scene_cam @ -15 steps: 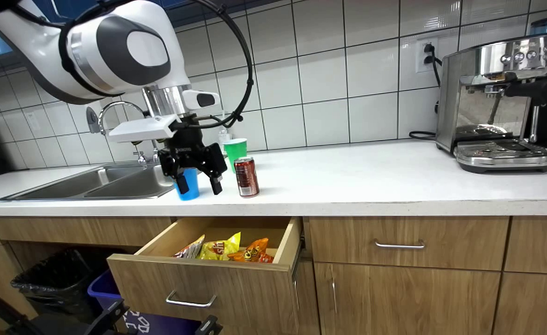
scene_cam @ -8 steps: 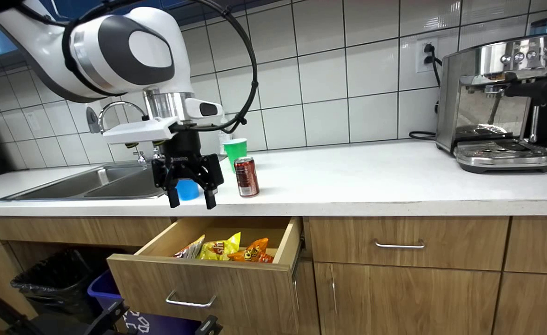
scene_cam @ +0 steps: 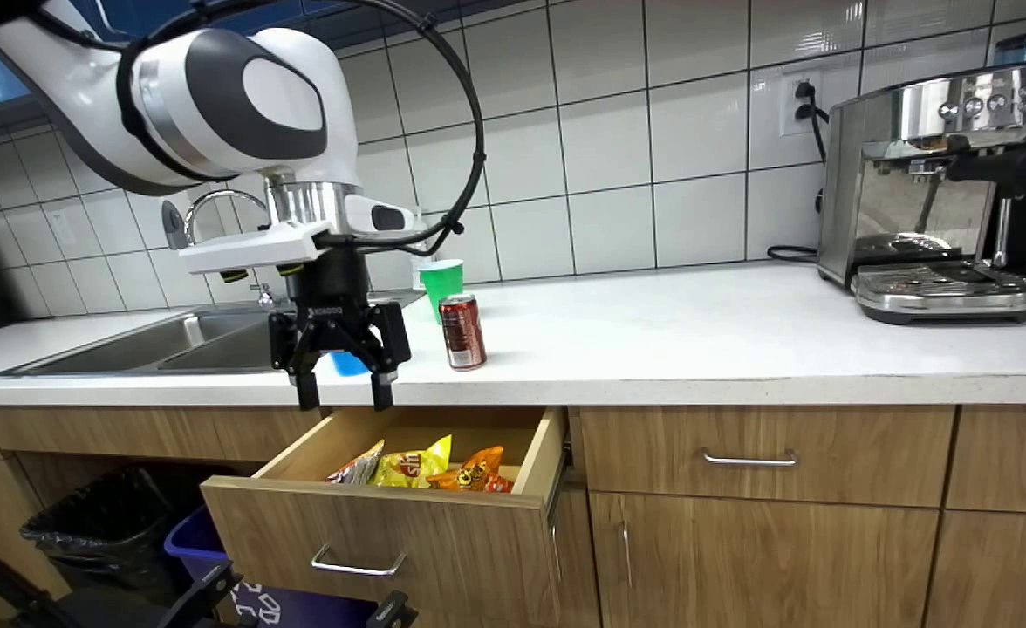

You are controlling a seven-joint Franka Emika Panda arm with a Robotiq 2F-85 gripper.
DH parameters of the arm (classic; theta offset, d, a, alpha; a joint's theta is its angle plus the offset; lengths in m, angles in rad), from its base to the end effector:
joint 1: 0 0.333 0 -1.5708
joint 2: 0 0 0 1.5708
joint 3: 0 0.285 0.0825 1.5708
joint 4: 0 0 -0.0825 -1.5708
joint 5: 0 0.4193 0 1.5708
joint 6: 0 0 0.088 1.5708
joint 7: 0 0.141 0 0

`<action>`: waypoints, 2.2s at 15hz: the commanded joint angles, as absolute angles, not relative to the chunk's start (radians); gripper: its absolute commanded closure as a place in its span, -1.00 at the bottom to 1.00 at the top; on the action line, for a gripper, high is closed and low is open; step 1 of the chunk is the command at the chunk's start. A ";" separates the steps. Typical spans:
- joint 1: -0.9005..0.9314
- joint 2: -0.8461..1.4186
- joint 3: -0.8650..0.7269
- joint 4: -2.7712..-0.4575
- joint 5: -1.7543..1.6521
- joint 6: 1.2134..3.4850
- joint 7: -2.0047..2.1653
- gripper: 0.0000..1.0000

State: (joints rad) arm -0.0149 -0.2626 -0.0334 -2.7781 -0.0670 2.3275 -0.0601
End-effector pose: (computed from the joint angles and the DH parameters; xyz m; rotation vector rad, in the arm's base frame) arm 0.3779 -0.0194 0.1832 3.1006 0.0998 -0.2948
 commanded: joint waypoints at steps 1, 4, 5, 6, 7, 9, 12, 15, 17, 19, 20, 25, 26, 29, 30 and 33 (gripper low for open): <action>-0.018 -0.259 -0.016 -2.777 -0.109 2.286 -0.061 -1.00; -0.019 -0.245 -0.007 -2.778 -0.143 2.287 -0.048 -1.00; -0.017 -0.247 -0.020 -2.778 -0.114 2.305 -0.061 -1.00; -0.017 -0.243 -0.019 -2.778 -0.120 2.305 -0.061 -1.00; -0.017 -0.239 -0.019 -2.778 -0.123 2.305 -0.061 -1.00; -0.017 -0.236 -0.018 -2.778 -0.124 2.305 -0.061 -1.00; -0.017 -0.236 -0.018 -2.778 -0.124 2.305 -0.061 -1.00; -0.016 -0.224 -0.018 -2.778 -0.126 2.308 -0.067 -1.00; -0.011 -0.216 -0.021 -2.778 -0.113 2.302 -0.084 -1.00; -0.007 -0.200 -0.020 -2.778 -0.113 2.300 -0.098 -1.00; -0.006 -0.188 -0.019 -2.778 -0.114 2.302 -0.102 -1.00; 0.002 -0.128 -0.017 -2.778 -0.117 2.316 -0.129 -1.00; 0.004 -0.117 -0.015 -2.779 -0.118 2.320 -0.132 -1.00; 0.013 -0.080 -0.007 -2.778 -0.126 2.328 -0.127 -1.00; 0.016 -0.067 -0.004 -2.778 -0.130 2.330 -0.122 -1.00; 0.025 -0.026 0.009 -2.778 -0.148 2.356 -0.099 -1.00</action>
